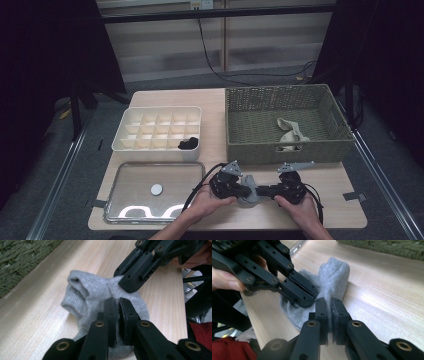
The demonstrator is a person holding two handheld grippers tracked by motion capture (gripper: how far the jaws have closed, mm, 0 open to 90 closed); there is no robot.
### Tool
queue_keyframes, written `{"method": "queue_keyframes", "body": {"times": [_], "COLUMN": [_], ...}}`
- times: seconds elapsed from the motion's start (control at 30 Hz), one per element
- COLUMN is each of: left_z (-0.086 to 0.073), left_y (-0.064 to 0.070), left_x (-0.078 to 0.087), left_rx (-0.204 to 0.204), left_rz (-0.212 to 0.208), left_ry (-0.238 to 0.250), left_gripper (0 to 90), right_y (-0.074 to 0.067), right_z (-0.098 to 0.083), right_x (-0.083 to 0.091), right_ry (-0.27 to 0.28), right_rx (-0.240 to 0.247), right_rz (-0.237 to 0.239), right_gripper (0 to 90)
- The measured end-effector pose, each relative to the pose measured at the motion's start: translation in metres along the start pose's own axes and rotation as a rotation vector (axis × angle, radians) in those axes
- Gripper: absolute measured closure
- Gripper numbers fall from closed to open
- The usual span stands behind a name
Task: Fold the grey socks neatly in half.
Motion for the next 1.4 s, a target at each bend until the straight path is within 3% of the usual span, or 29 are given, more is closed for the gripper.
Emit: {"method": "queue_keyframes", "body": {"times": [0.4, 0.53, 0.6, 0.8, 0.93, 1.07, 1.17, 1.3, 1.4], "left_z": [0.000, 0.000, 0.001, 0.005, 0.007, 0.003, -0.002, -0.004, -0.002], "left_y": [0.000, -0.002, 0.000, -0.002, -0.003, 0.000, 0.004, 0.007, 0.007], "left_x": [0.000, -0.001, 0.001, 0.013, 0.031, 0.041, 0.038, 0.024, 0.015], "left_rx": [-0.001, 0.028, -0.002, 0.012, 0.019, 0.008, -0.004, -0.031, -0.027], "left_rz": [0.006, -0.016, -0.004, 0.001, 0.019, 0.012, -0.009, 0.003, 0.003], "left_ry": [0.003, 0.025, 0.015, 0.056, 0.100, 0.103, 0.080, 0.025, 0.039], "left_gripper": [86.3, 86.2, 85.5, 81.1, 78.5, 79.7, 80.7, 78.4, 78.0], "right_y": [-0.005, -0.006, -0.006, 0.000, 0.003, 0.006, 0.005, 0.004, 0.002], "right_z": [0.008, 0.007, 0.007, 0.006, 0.005, 0.006, 0.007, 0.008, 0.010], "right_x": [0.001, 0.002, 0.003, 0.009, 0.013, 0.015, 0.016, 0.015, 0.013], "right_ry": [0.047, 0.054, 0.053, 0.065, 0.069, 0.071, 0.072, 0.077, 0.078], "right_rx": [-0.017, -0.025, -0.024, -0.020, -0.014, -0.004, 0.000, 0.002, 0.009], "right_rz": [0.042, 0.049, 0.049, 0.038, 0.012, -0.017, -0.026, -0.021, -0.016], "right_gripper": [87.0, 87.0, 87.1, 87.1, 87.1, 87.1, 87.0, 87.0, 87.0]}}
Point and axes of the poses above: each handheld gripper's, and its own axes: x roughly backward along the jaws, z roughly out of its top, y roughly to its right, the point moved 3 cm from there along -x, roughly forward along the jaws, and after that the axes turned 5 degrees about y, right-handed, at the moved point
